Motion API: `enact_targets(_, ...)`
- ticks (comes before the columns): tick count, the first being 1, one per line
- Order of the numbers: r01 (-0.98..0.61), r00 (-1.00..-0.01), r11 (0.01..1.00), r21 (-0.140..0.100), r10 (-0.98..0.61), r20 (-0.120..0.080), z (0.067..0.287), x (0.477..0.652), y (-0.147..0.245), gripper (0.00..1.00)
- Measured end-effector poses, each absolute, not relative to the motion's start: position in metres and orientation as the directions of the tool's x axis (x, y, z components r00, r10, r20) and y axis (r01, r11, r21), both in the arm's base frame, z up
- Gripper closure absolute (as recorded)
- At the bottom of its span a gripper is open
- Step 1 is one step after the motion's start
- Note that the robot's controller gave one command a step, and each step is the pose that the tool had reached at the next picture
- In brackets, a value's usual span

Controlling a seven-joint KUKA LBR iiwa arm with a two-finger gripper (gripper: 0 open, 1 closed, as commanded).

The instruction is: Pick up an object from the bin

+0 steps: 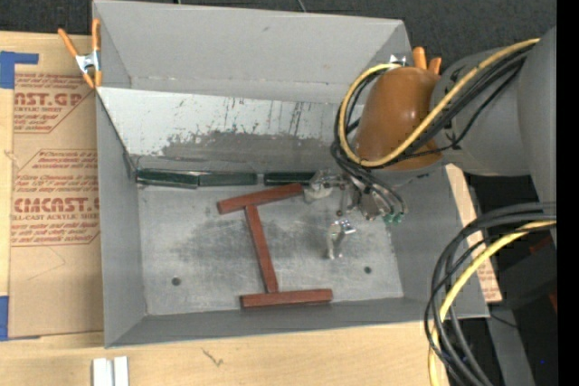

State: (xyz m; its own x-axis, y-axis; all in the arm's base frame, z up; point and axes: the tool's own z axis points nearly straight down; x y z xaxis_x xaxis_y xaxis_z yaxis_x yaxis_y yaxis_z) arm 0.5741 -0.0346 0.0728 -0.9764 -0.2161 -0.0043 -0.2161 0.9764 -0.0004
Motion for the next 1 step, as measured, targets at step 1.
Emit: enact_targets(1, -0.193, -0.981, 0.981, 0.001, -0.193, -0.014, 0.0763, 0.5906, 0.0523, 1.0)
